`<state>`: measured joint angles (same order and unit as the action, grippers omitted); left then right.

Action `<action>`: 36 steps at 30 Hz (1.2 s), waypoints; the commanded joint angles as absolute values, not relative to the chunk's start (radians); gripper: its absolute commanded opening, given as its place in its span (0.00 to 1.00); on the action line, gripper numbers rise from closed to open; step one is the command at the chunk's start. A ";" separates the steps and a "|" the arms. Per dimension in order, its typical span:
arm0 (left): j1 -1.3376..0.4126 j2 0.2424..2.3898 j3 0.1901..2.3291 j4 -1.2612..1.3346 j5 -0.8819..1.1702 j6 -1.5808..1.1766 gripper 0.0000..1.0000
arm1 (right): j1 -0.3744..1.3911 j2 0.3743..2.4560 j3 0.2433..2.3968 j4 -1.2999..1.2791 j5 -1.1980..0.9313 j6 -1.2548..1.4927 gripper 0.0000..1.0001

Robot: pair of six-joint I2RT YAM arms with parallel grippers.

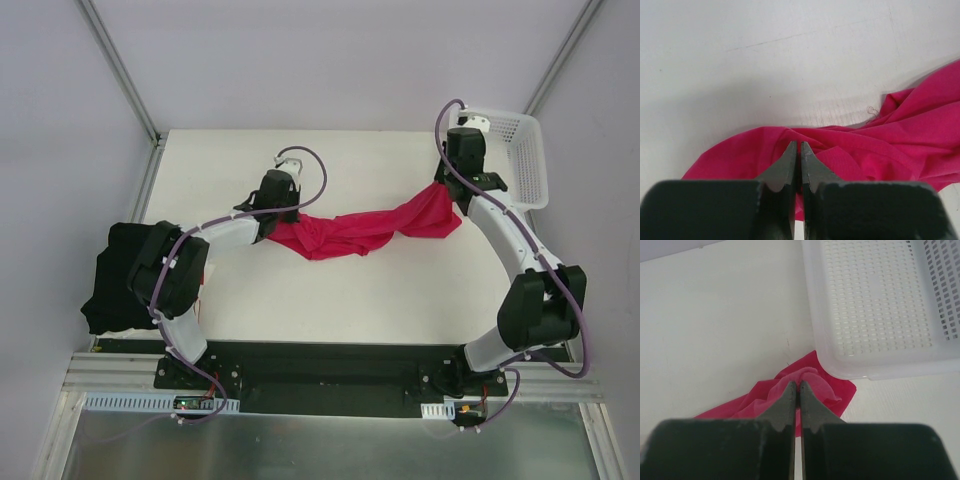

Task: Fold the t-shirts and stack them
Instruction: Flatten out the tshirt

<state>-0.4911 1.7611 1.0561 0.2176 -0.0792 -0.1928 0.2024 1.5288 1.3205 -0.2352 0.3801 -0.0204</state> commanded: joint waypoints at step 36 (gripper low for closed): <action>-0.471 1.440 1.772 -0.094 -0.466 0.374 0.00 | 0.207 1.595 1.604 -0.244 0.479 -0.127 0.01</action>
